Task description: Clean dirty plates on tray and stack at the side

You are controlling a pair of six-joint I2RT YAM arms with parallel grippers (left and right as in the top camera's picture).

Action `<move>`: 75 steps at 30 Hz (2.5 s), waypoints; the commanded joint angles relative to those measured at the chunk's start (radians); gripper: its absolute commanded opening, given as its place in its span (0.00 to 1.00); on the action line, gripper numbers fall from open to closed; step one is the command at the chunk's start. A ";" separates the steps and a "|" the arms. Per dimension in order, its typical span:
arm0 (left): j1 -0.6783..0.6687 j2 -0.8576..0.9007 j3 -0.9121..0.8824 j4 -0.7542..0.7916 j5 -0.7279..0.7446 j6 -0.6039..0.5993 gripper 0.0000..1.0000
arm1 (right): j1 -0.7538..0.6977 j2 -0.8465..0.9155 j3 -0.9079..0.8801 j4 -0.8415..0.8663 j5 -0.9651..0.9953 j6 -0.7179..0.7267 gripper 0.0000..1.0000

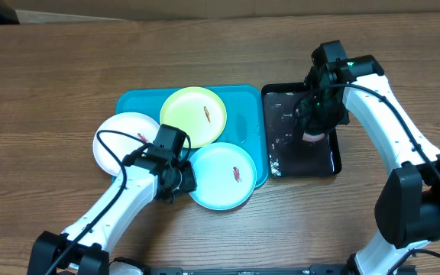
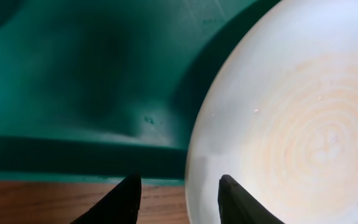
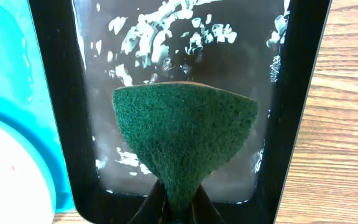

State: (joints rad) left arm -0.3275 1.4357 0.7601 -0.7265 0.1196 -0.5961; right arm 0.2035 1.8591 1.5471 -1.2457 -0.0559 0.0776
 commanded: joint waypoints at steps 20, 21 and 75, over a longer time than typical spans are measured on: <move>0.229 0.173 0.502 -0.086 -0.100 0.290 0.33 | -0.002 -0.011 0.026 0.048 -0.007 0.002 0.04; 0.229 0.204 0.521 -0.087 -0.098 0.300 0.34 | -0.002 -0.011 0.026 0.047 -0.007 0.002 0.04; 0.228 0.603 0.683 0.034 0.010 0.489 0.04 | -0.002 -0.011 0.026 0.044 -0.009 0.001 0.04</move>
State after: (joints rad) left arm -0.0982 2.0205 1.4223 -0.7025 0.0536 -0.1410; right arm 0.2035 1.8587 1.5486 -1.2049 -0.0563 0.0780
